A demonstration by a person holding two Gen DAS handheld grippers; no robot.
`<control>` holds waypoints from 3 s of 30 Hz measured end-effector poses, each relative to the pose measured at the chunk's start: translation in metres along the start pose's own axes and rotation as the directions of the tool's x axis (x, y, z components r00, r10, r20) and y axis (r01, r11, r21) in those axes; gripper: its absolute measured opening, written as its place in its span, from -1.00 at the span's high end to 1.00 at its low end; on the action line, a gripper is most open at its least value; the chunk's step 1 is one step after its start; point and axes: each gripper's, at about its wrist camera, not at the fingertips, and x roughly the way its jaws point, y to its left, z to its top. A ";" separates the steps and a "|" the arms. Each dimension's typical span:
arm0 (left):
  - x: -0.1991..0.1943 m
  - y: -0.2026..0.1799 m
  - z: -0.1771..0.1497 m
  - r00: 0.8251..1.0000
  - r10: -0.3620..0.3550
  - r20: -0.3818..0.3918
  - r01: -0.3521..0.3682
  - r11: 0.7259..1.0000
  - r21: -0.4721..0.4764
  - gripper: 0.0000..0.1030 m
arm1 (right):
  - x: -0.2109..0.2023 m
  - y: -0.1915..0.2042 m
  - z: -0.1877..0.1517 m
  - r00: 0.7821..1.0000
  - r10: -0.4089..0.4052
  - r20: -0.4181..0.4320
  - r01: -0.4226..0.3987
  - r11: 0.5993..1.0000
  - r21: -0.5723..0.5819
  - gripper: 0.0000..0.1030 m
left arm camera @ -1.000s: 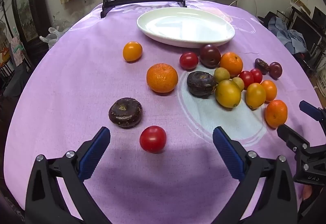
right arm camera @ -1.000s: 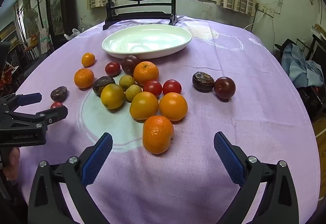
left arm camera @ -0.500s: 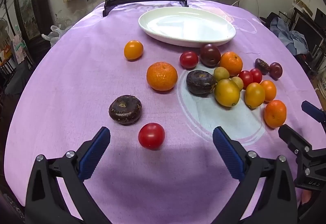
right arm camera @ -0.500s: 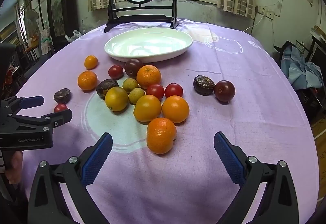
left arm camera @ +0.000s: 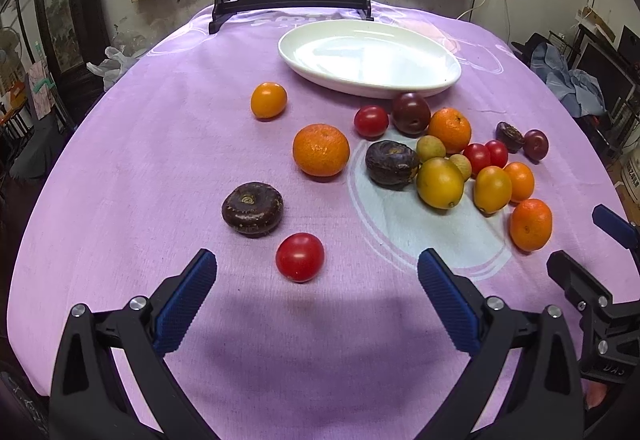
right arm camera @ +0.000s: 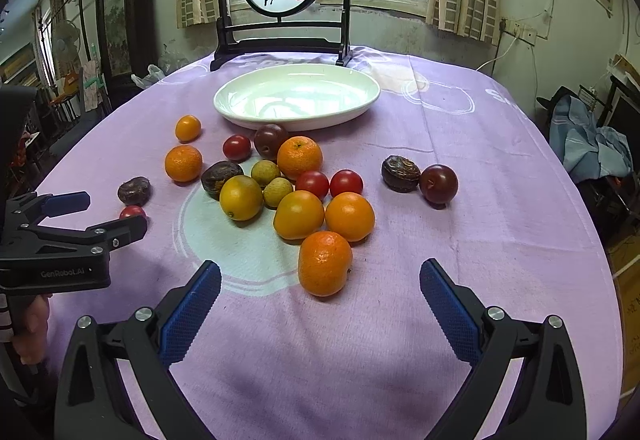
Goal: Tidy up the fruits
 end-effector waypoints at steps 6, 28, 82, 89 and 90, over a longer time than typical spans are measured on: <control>-0.003 0.000 -0.002 1.000 0.000 0.006 0.000 1.000 -0.001 -0.91 | -0.002 0.002 -0.001 1.000 -0.002 0.000 0.002 1.000 0.001 -0.93; -0.005 -0.001 -0.005 1.000 0.000 0.005 0.000 1.000 0.001 -0.91 | -0.003 0.002 -0.003 1.000 0.000 0.001 0.000 1.000 0.001 -0.93; 0.009 0.017 -0.017 0.998 0.005 -0.056 -0.006 1.000 -0.020 -0.85 | 0.003 -0.001 -0.017 0.999 0.023 -0.026 -0.022 1.000 0.007 -0.93; 0.022 0.021 -0.015 0.992 -0.031 -0.123 0.026 0.999 -0.044 -0.24 | 0.009 -0.002 -0.018 0.998 0.041 -0.038 -0.041 0.999 0.010 -0.93; 0.023 0.018 -0.014 0.991 -0.035 -0.129 0.030 0.999 -0.039 -0.24 | 0.010 -0.003 -0.018 0.998 0.042 -0.039 -0.042 0.999 0.010 -0.93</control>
